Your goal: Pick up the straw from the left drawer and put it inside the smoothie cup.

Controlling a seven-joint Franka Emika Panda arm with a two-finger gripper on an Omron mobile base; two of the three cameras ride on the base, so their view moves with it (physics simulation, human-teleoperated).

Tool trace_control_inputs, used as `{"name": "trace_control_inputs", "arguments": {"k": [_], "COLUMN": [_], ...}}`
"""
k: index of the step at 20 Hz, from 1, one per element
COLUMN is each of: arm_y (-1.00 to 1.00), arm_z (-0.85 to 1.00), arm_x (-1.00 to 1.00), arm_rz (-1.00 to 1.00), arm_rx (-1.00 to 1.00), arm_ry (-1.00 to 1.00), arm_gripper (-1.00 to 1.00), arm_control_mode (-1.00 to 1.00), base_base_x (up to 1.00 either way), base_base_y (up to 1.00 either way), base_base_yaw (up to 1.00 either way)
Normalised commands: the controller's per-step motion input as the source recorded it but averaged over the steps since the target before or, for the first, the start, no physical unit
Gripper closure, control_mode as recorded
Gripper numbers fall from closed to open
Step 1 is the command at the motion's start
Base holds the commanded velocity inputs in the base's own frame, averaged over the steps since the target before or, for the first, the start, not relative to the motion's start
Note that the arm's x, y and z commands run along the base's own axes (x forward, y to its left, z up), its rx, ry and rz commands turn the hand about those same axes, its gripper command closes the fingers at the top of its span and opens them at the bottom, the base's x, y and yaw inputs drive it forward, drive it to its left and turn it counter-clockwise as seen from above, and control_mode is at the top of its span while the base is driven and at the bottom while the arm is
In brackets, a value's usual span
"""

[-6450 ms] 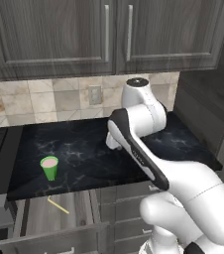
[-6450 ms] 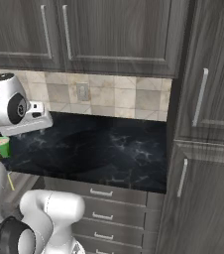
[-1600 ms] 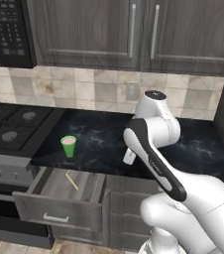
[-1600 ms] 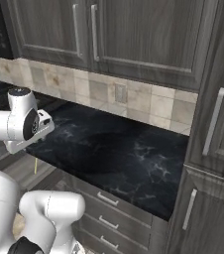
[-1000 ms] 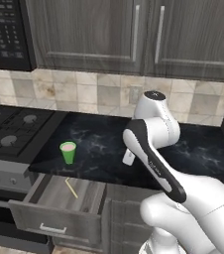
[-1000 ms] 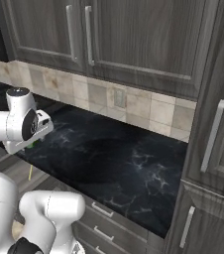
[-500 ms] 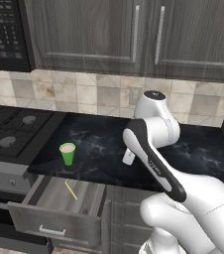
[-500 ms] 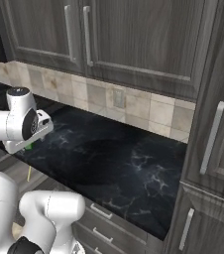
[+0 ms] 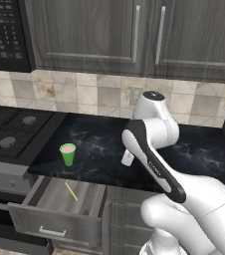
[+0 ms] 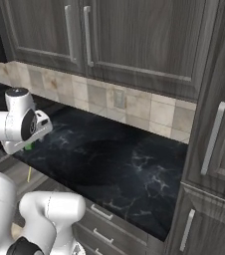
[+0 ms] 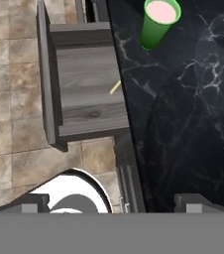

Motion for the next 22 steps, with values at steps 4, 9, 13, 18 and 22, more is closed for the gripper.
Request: {"name": "trace_control_inputs", "arguments": {"k": [4, 9, 13, 18, 22], "arm_y": [0.72, 1.00, 1.00, 0.91, 0.67], "arm_z": [-0.11, -0.22, -0.35, -0.64, -0.70], "arm_x": [0.00, 0.00, 0.00, 0.00, 0.00], "arm_rz": [0.00, -0.02, -0.04, -0.05, -0.03], "arm_rx": [0.00, 0.00, 0.00, 0.00, 0.00], "arm_ry": [0.00, 0.00, 0.01, 0.13, 0.19], "arm_gripper": [-1.00, -1.00, -1.00, -1.00, -1.00], "arm_control_mode": [-1.00, -1.00, -1.00, -1.00, -1.00], "base_base_x": [0.00, 0.00, 0.00, 0.00, 0.00], "base_base_y": [0.00, 0.00, 0.00, 0.00, 0.00], "base_base_yaw": [0.00, 0.00, 0.00, 0.00, 0.00]}}
